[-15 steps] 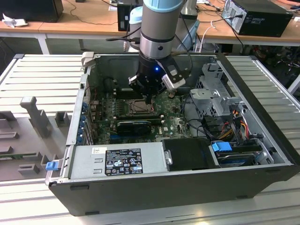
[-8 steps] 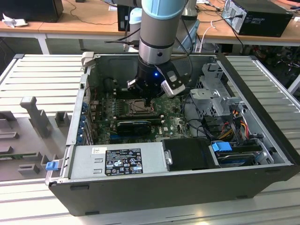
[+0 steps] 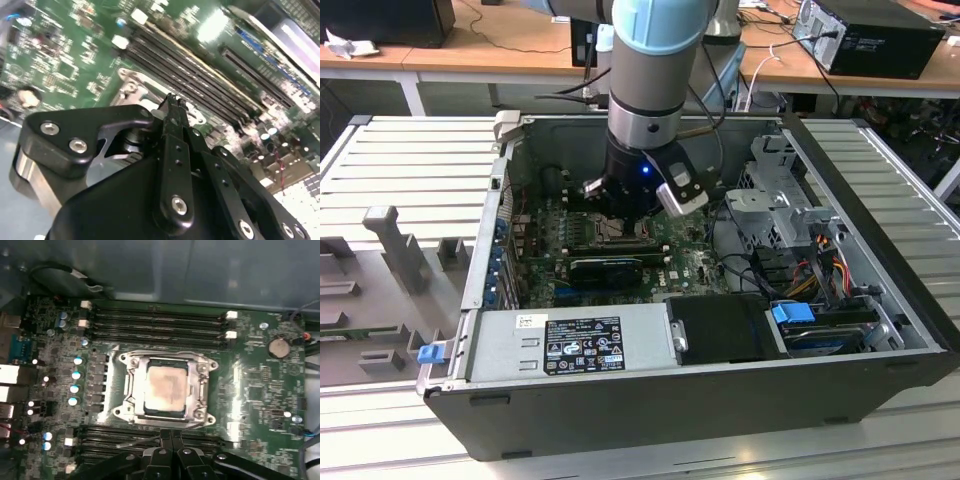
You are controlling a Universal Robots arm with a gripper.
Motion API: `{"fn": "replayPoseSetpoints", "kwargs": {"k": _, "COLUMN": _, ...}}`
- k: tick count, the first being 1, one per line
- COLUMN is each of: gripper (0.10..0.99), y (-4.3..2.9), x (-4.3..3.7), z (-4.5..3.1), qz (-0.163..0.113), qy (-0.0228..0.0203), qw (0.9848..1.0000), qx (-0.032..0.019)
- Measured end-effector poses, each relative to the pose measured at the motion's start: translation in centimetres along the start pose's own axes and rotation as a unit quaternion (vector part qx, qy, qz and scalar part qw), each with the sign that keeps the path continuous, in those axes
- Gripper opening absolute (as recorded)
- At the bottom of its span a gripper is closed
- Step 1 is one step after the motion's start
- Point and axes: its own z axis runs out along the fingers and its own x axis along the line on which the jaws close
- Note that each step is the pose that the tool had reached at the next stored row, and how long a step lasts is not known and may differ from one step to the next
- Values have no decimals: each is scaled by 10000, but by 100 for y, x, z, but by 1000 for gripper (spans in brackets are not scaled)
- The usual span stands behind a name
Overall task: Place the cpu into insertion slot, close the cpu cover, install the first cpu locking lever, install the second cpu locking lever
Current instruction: 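Install the second cpu locking lever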
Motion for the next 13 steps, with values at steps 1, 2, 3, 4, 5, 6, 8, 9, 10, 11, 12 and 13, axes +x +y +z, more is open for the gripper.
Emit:
{"fn": "replayPoseSetpoints", "kwargs": {"k": 1, "gripper": 106, "y": 2, "x": 49, "z": 9, "qz": 1, "qy": 0, "qw": 10000, "qx": -6}}
{"fn": "replayPoseSetpoints", "kwargs": {"k": 2, "gripper": 106, "y": 4, "x": 87, "z": 18, "qz": 0, "qy": 0, "qw": 10000, "qx": -13}}
{"fn": "replayPoseSetpoints", "kwargs": {"k": 3, "gripper": 106, "y": 5, "x": 119, "z": 30, "qz": 0, "qy": 0, "qw": 10000, "qx": -20}}
{"fn": "replayPoseSetpoints", "kwargs": {"k": 4, "gripper": 106, "y": 3, "x": 134, "z": 51, "qz": 1, "qy": 0, "qw": 10000, "qx": -23}}
{"fn": "replayPoseSetpoints", "kwargs": {"k": 5, "gripper": 106, "y": 1, "x": 140, "z": 72, "qz": 0, "qy": 1, "qw": 10000, "qx": -26}}
{"fn": "replayPoseSetpoints", "kwargs": {"k": 6, "gripper": 106, "y": -1, "x": 143, "z": 90, "qz": 0, "qy": 0, "qw": 10000, "qx": -27}}
{"fn": "replayPoseSetpoints", "kwargs": {"k": 8, "gripper": 106, "y": -9, "x": 147, "z": 149, "qz": -3, "qy": 1, "qw": 10000, "qx": -27}}
{"fn": "replayPoseSetpoints", "kwargs": {"k": 9, "gripper": 106, "y": -11, "x": 147, "z": 166, "qz": -4, "qy": 1, "qw": 10000, "qx": -28}}
{"fn": "replayPoseSetpoints", "kwargs": {"k": 10, "gripper": 106, "y": -15, "x": 149, "z": 202, "qz": -11, "qy": 2, "qw": 10000, "qx": -30}}
{"fn": "replayPoseSetpoints", "kwargs": {"k": 11, "gripper": 106, "y": -24, "x": 153, "z": 223, "qz": -29, "qy": 2, "qw": 10000, "qx": -66}}
{"fn": "replayPoseSetpoints", "kwargs": {"k": 12, "gripper": 106, "y": -49, "x": 176, "z": 229, "qz": -36, "qy": -3, "qw": 9999, "qx": -139}}
{"fn": "replayPoseSetpoints", "kwargs": {"k": 13, "gripper": 106, "y": -77, "x": 220, "z": 230, "qz": -49, "qy": -7, "qw": 9998, "qx": -201}}
